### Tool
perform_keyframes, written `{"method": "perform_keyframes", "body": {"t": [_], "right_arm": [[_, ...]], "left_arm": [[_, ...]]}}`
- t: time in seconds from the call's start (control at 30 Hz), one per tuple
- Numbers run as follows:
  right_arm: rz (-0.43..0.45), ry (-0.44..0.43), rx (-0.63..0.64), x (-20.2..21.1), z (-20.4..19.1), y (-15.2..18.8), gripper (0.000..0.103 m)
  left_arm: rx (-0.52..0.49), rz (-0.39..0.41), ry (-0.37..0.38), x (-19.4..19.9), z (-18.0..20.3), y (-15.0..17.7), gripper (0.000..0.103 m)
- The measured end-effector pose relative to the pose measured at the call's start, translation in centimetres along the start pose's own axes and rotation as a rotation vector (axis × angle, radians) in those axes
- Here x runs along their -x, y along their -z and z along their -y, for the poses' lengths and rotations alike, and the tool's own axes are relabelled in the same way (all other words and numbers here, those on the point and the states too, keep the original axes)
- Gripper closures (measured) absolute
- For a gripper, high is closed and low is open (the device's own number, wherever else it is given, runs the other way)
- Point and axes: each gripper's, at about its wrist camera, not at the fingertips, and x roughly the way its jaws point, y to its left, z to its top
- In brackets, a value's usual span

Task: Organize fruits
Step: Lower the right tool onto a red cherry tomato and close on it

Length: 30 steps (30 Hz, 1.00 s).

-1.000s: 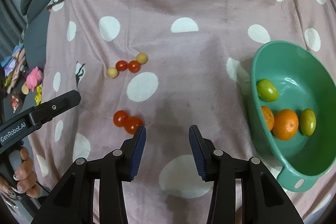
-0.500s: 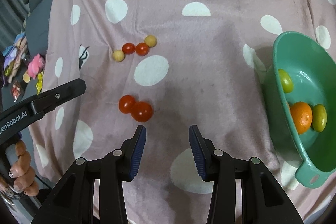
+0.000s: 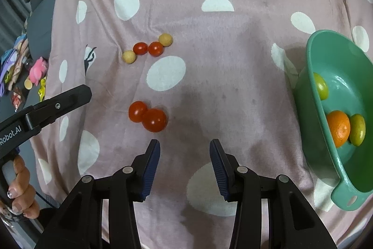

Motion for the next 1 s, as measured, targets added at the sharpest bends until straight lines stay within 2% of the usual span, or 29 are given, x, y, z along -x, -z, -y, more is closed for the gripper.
{"method": "perform_keyframes", "body": {"t": [0.2, 0.3, 0.37, 0.53, 0.63, 0.8, 1.0], "right_arm": [[0.017, -0.021, -0.009, -0.2, -0.2, -0.3, 0.058], [0.032, -0.060, -0.021, -0.6, -0.5, -1.1, 0.058], [0.038, -0.074, -0.027, -1.2, -0.9, -1.6, 0.058], [-0.021, -0.052, 0.009, -3.9, -2.5, -1.9, 0.058], [-0.038, -0.043, 0.037, -5.0, -3.1, -1.9, 0.066], [-0.019, -0.085, 0.013, -5.2, -2.8, -2.3, 0.072], [-0.026, -0.103, -0.052, -4.7, -1.2, -2.4, 0.073]], "left_arm": [[0.024, -0.036, 0.026, -0.9, -0.4, -0.1, 0.076], [0.046, -0.068, 0.039, -1.8, -0.7, 0.0, 0.076], [0.055, -0.085, 0.023, -2.5, -0.9, 0.1, 0.076], [0.082, -0.079, 0.004, -2.5, -1.7, -0.1, 0.076], [0.091, -0.072, 0.007, -2.4, -1.9, -0.2, 0.076], [0.090, -0.073, 0.012, -2.6, -1.8, -0.3, 0.076], [0.082, -0.088, 0.022, -3.8, -1.3, -0.4, 0.074]]}}
